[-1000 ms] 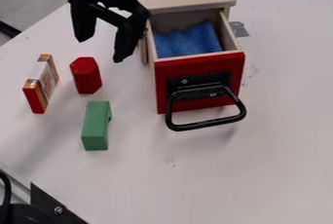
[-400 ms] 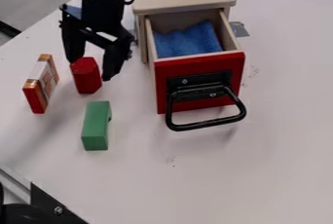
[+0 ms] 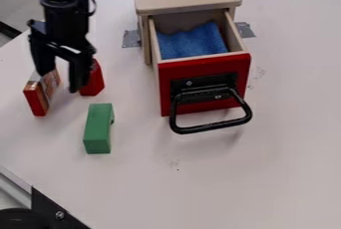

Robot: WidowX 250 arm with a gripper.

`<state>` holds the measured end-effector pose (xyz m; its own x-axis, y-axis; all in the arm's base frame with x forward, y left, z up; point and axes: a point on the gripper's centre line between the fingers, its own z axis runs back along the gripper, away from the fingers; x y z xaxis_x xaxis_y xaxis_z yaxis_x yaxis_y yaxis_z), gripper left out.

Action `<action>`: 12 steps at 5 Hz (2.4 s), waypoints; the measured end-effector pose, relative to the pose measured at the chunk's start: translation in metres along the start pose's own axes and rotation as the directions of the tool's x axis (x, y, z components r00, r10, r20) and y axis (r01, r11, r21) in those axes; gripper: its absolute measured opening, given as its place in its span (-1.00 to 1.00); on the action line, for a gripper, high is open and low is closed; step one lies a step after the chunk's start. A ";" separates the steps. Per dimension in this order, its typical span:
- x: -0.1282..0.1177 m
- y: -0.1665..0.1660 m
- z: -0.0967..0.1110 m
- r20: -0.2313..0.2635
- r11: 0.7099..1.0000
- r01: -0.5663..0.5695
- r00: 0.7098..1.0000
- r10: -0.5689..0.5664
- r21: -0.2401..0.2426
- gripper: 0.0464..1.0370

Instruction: Put the pack of biscuit in the drawer

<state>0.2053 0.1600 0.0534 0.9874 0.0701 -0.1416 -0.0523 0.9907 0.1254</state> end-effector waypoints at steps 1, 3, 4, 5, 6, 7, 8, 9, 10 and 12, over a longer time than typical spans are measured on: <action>-0.006 0.019 0.000 0.007 1.000 0.014 1.000 -0.013 -0.008 0.92; -0.011 0.039 -0.012 0.013 0.998 0.065 0.998 -0.065 -0.020 0.92; -0.014 0.043 -0.014 0.015 0.998 0.061 0.998 -0.061 -0.017 0.92; -0.011 0.042 -0.026 -0.002 0.998 0.060 0.998 -0.060 -0.036 0.83; -0.004 0.044 -0.029 -0.005 0.997 0.007 1.000 -0.008 -0.075 0.30; -0.003 0.046 -0.031 0.006 0.992 -0.051 0.999 0.052 -0.115 -0.29; 0.001 0.047 -0.027 0.024 0.987 -0.081 0.996 0.085 -0.142 -0.41; 0.001 0.044 -0.026 0.030 0.984 -0.075 0.996 0.081 -0.161 -0.41; 0.002 0.047 0.002 0.024 0.985 -0.108 0.993 0.112 -0.138 -0.41; 0.008 0.027 0.033 0.001 0.993 -0.075 0.997 0.076 -0.096 -0.41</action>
<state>0.2163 0.1832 0.0881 0.9809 0.1447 -0.1303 -0.1405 0.9892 0.0412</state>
